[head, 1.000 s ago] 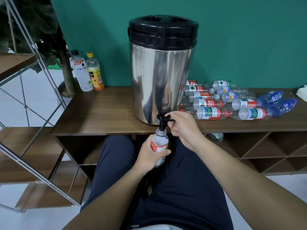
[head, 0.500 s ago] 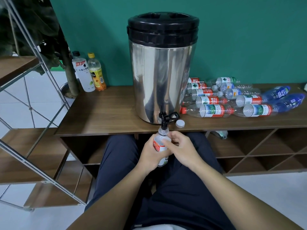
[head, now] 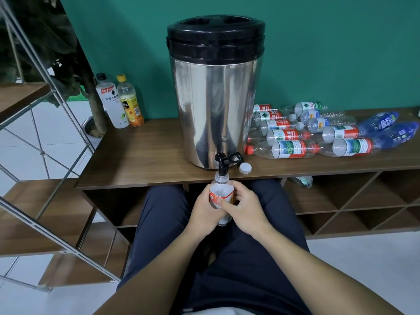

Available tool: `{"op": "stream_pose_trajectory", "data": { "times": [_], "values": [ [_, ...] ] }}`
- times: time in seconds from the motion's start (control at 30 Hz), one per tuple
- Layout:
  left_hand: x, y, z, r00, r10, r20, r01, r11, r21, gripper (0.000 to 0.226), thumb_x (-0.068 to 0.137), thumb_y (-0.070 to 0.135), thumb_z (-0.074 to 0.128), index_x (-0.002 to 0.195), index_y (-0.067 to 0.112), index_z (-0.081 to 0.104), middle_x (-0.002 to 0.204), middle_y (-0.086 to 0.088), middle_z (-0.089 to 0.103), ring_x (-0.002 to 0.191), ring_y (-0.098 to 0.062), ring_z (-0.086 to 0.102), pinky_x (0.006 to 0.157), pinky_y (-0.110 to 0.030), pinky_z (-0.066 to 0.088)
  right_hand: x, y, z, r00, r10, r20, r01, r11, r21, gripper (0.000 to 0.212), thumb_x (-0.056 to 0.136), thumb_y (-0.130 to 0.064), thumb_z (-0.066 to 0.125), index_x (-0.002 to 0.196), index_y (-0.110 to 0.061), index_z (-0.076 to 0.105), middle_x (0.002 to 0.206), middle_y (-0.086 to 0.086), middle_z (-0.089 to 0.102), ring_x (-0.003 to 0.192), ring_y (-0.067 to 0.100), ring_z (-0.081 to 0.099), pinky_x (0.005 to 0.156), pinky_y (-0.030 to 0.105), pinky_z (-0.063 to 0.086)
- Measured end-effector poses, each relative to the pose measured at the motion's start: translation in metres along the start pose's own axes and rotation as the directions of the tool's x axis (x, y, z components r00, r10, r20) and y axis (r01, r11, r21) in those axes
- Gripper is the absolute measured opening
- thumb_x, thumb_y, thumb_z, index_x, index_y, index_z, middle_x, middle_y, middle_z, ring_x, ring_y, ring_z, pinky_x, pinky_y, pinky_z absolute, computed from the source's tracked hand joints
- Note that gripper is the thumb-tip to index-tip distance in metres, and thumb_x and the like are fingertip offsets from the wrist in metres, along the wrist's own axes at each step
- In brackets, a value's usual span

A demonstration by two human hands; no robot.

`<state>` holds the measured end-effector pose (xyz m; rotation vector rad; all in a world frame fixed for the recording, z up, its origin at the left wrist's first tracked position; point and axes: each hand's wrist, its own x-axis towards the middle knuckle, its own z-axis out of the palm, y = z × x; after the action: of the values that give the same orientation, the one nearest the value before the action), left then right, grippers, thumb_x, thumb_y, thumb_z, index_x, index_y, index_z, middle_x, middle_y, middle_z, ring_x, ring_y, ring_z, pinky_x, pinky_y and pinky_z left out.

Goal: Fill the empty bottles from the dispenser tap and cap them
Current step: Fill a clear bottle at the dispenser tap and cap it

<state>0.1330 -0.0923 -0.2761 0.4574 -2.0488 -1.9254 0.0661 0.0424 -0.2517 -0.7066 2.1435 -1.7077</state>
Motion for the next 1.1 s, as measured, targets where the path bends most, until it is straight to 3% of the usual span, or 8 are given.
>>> {"op": "stream_pose_trajectory", "data": {
  "times": [0.1, 0.17, 0.3, 0.43, 0.7, 0.8, 0.97, 1.1],
  "values": [
    [-0.006, -0.001, -0.002, 1.0, -0.011, 0.007, 0.011, 1.0, -0.01, 0.063, 0.082, -0.018, 0.074, 0.134, 0.016, 0.068, 0.112, -0.009, 0.081, 0.096, -0.022, 0.079, 0.079, -0.028, 0.064, -0.001, 0.0, 0.002, 1.0, -0.019, -0.024, 0.019, 1.0, 0.003, 0.045, 0.094, -0.016, 0.086, 0.134, -0.032, 0.072, 0.118, -0.015, 0.081, 0.113, 0.006, 0.076, 0.102, 0.032, 0.062],
    [-0.011, -0.003, -0.002, 0.999, -0.029, 0.014, 0.029, 1.0, -0.003, 0.064, 0.082, -0.012, 0.08, 0.136, 0.02, 0.069, 0.119, -0.001, 0.082, 0.108, -0.021, 0.08, 0.088, -0.033, 0.067, 0.0, 0.001, 0.002, 0.999, -0.03, -0.034, 0.03, 1.0, 0.004, 0.044, 0.095, -0.019, 0.087, 0.134, -0.032, 0.072, 0.119, -0.015, 0.081, 0.114, 0.005, 0.076, 0.101, 0.031, 0.062],
    [-0.015, -0.008, -0.003, 0.998, -0.064, 0.006, 0.063, 0.997, 0.038, 0.058, 0.085, 0.001, 0.083, 0.136, 0.026, 0.068, 0.119, 0.002, 0.082, 0.109, -0.022, 0.079, 0.094, -0.046, 0.068, -0.002, 0.003, 0.002, 0.999, -0.045, -0.031, 0.045, 0.999, 0.018, 0.044, 0.095, -0.027, 0.09, 0.136, -0.031, 0.072, 0.12, -0.014, 0.081, 0.114, 0.006, 0.077, 0.1, 0.031, 0.062],
    [-0.016, -0.009, -0.004, 0.997, -0.074, -0.014, 0.074, 0.996, 0.052, 0.055, 0.087, 0.0, 0.084, 0.134, 0.024, 0.068, 0.117, 0.004, 0.082, 0.108, -0.019, 0.079, 0.093, -0.038, 0.067, -0.005, 0.003, 0.002, 0.998, -0.055, -0.037, 0.057, 0.997, 0.043, 0.046, 0.094, -0.024, 0.091, 0.136, -0.028, 0.073, 0.119, -0.013, 0.082, 0.113, 0.007, 0.078, 0.099, 0.03, 0.063],
    [-0.016, -0.013, -0.006, 0.996, -0.089, -0.007, 0.089, 0.992, 0.084, 0.057, 0.083, -0.007, 0.08, 0.13, 0.022, 0.07, 0.116, 0.003, 0.082, 0.108, -0.014, 0.079, 0.092, -0.029, 0.065, -0.006, 0.017, 0.007, 1.0, -0.01, -0.015, 0.01, 1.0, 0.0, 0.051, 0.091, -0.016, 0.089, 0.136, -0.029, 0.071, 0.118, -0.011, 0.083, 0.11, 0.009, 0.08, 0.101, 0.044, 0.065],
    [-0.015, -0.015, -0.006, 0.996, -0.092, -0.008, 0.092, 0.991, 0.093, 0.058, 0.082, -0.007, 0.081, 0.13, 0.023, 0.07, 0.117, 0.004, 0.082, 0.109, -0.014, 0.079, 0.095, -0.03, 0.064, -0.006, 0.021, 0.008, 1.0, -0.011, -0.016, 0.011, 1.0, -0.005, 0.05, 0.09, -0.019, 0.09, 0.136, -0.029, 0.071, 0.117, -0.011, 0.083, 0.11, 0.009, 0.08, 0.101, 0.044, 0.065],
    [-0.016, -0.016, -0.007, 0.996, -0.093, -0.006, 0.093, 0.991, 0.099, 0.056, 0.083, -0.01, 0.079, 0.127, 0.022, 0.071, 0.114, 0.006, 0.083, 0.106, -0.012, 0.079, 0.087, -0.022, 0.061, -0.005, 0.024, 0.009, 1.0, -0.003, -0.004, 0.003, 1.0, -0.02, 0.05, 0.092, -0.019, 0.089, 0.137, -0.031, 0.07, 0.118, -0.012, 0.083, 0.11, 0.008, 0.079, 0.101, 0.043, 0.065],
    [-0.015, -0.019, -0.007, 0.996, -0.093, 0.0, 0.092, 0.99, 0.102, 0.054, 0.085, -0.007, 0.08, 0.129, 0.022, 0.071, 0.116, 0.004, 0.083, 0.108, -0.013, 0.079, 0.093, -0.027, 0.063, -0.004, 0.025, 0.009, 1.0, -0.004, -0.003, 0.004, 0.999, -0.033, 0.047, 0.092, -0.022, 0.089, 0.135, -0.032, 0.071, 0.118, -0.013, 0.082, 0.11, 0.007, 0.079, 0.101, 0.043, 0.064]
  ]
}}
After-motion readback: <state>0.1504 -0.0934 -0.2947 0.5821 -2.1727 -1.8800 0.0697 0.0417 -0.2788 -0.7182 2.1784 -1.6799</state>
